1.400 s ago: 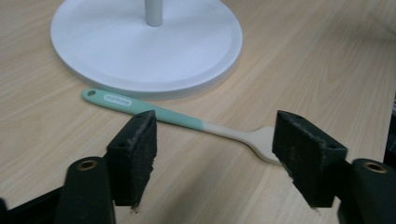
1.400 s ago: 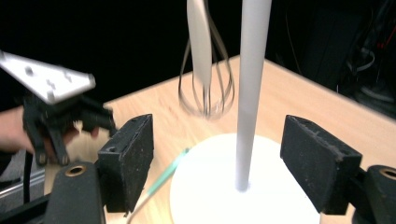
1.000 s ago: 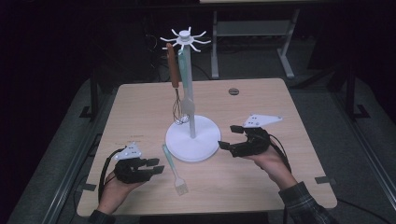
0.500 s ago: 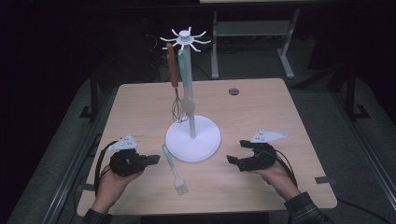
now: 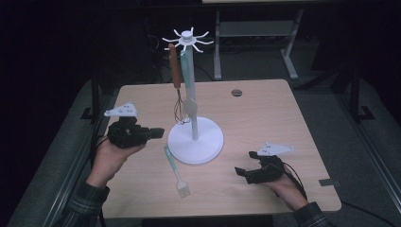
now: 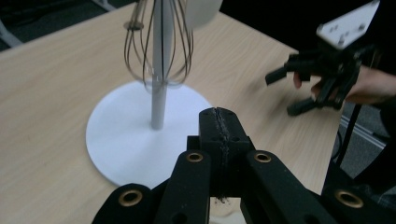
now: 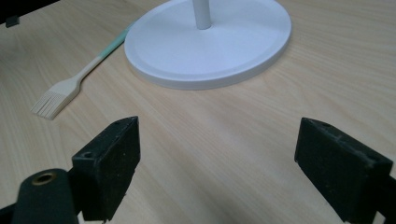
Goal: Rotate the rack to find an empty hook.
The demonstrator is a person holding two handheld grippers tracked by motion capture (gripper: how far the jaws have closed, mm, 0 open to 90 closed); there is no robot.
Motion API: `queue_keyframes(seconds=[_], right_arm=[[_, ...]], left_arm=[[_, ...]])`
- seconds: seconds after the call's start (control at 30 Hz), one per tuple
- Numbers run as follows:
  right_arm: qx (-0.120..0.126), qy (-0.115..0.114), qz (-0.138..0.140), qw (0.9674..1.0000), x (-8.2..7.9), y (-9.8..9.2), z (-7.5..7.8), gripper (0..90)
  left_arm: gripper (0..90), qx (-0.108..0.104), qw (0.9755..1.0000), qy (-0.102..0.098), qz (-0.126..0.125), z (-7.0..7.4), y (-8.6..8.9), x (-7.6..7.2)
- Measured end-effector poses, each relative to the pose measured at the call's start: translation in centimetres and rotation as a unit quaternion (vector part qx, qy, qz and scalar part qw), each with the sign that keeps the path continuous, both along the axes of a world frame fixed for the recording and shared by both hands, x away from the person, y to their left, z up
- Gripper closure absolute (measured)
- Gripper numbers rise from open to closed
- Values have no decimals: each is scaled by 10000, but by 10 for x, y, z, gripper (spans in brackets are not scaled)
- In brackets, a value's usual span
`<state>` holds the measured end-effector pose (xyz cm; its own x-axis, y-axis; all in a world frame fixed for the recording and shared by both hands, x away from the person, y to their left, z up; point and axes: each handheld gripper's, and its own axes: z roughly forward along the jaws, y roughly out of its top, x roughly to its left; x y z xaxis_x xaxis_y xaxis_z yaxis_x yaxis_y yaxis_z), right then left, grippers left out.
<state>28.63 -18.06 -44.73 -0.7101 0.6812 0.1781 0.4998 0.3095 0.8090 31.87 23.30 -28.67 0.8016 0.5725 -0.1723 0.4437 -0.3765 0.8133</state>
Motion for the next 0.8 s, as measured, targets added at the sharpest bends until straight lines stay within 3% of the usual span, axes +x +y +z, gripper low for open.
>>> queue_keyframes(seconds=[0.07, 0.17, 0.27, 0.5, 0.53, 0.57, 0.73, 0.8], right_arm=[[17, 6, -14, 10000, -1, -1, -1, 144], [-1, 44, -48, 10000, -3, -3, -4, 144], [5, 67, -78, 9999, -4, -4, -5, 144], [-6, 130, -86, 9999, -3, -3, -8, 144], [1, 142, -80, 9999, -3, -3, -9, 144], [1, 142, -80, 9999, -3, -3, -9, 144], [-1, 144, -64, 9999, -2, -3, -10, 144], [-8, 150, -68, 9999, -2, -3, -10, 144]], left_arm=[[898, -5, 10000, -28, 14, 6, -1, 3], [898, 39, 9998, -151, 81, 25, -4, 10], [898, -44, 9995, -267, 184, 46, -6, 16], [898, -179, 9987, -467, -1, 91, -10, 26], [898, -195, 9984, -522, -53, 103, -12, 28], [898, -195, 9984, -522, -53, 103, -12, 28], [898, -350, 9972, -637, -154, 134, -19, 37], [898, -354, 9971, -659, -152, 139, -20, 38]])
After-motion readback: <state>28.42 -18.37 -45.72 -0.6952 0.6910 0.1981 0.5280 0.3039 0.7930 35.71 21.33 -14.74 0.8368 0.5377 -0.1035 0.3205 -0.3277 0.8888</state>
